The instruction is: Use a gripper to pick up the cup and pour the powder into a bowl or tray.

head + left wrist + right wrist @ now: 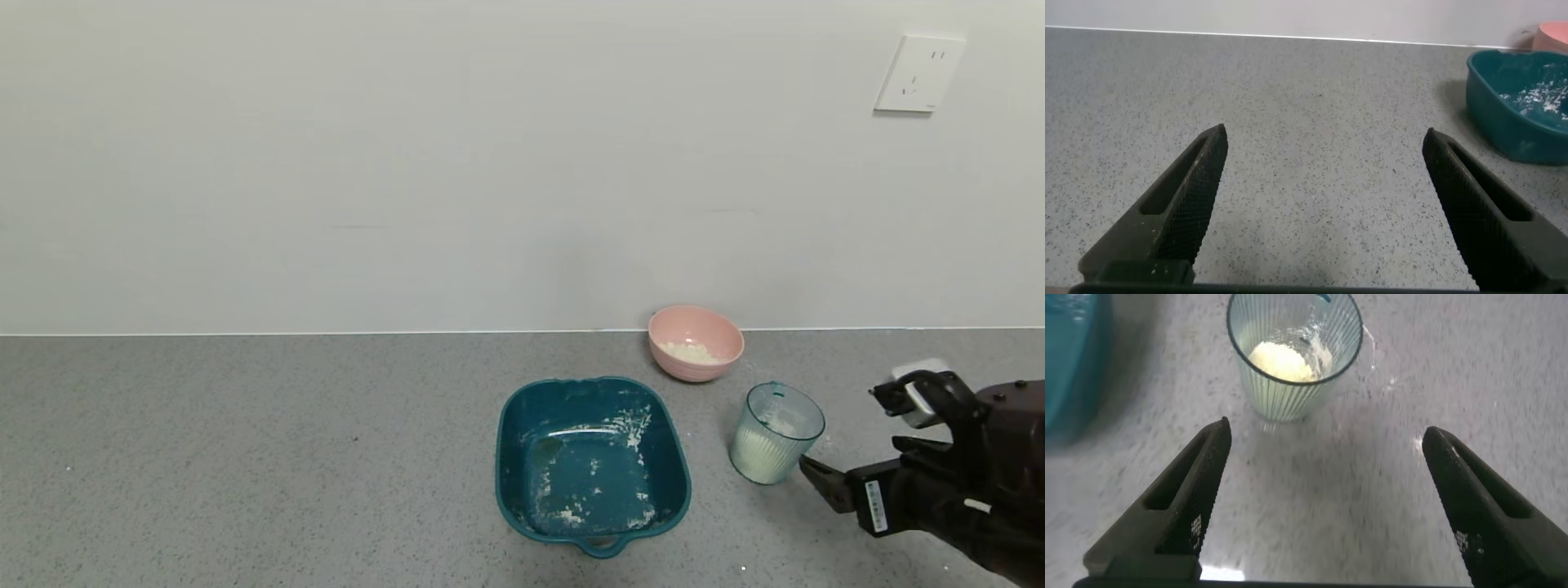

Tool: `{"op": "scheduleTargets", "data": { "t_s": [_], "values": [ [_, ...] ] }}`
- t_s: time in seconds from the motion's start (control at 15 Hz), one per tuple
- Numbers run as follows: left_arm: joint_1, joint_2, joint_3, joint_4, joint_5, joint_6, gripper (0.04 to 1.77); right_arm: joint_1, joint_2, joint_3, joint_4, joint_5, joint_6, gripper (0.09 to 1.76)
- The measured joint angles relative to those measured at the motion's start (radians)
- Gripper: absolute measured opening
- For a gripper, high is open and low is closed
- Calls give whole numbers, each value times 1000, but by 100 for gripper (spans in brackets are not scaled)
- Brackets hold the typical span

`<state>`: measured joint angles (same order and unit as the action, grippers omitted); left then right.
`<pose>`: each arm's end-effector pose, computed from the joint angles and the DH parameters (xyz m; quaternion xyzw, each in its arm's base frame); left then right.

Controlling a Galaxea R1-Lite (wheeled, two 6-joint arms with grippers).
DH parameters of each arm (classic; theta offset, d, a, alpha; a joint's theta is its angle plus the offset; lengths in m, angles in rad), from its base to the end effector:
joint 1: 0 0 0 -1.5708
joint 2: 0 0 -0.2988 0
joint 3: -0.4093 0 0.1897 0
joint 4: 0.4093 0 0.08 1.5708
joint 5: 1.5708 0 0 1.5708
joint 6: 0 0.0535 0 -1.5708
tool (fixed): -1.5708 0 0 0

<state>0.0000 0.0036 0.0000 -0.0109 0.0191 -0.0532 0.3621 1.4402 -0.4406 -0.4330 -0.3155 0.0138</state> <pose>0.0090 0.0010 0.0769 -0.0266 -0.0039 0.0094 0.9996 0.2201 0.0656 0.1204 -0.0863 0.2638 0.0205 0.9605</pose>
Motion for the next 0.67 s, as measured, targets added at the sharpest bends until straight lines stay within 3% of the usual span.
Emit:
{"op": "scheduleTargets", "data": {
  "t_s": [0.2,0.67],
  "values": [
    [0,0,0,0,0,0,172,8,-184,-92,219,50,44,170],
    [0,0,0,0,0,0,172,28,-619,-121,573,40,56,170]
  ]
}}
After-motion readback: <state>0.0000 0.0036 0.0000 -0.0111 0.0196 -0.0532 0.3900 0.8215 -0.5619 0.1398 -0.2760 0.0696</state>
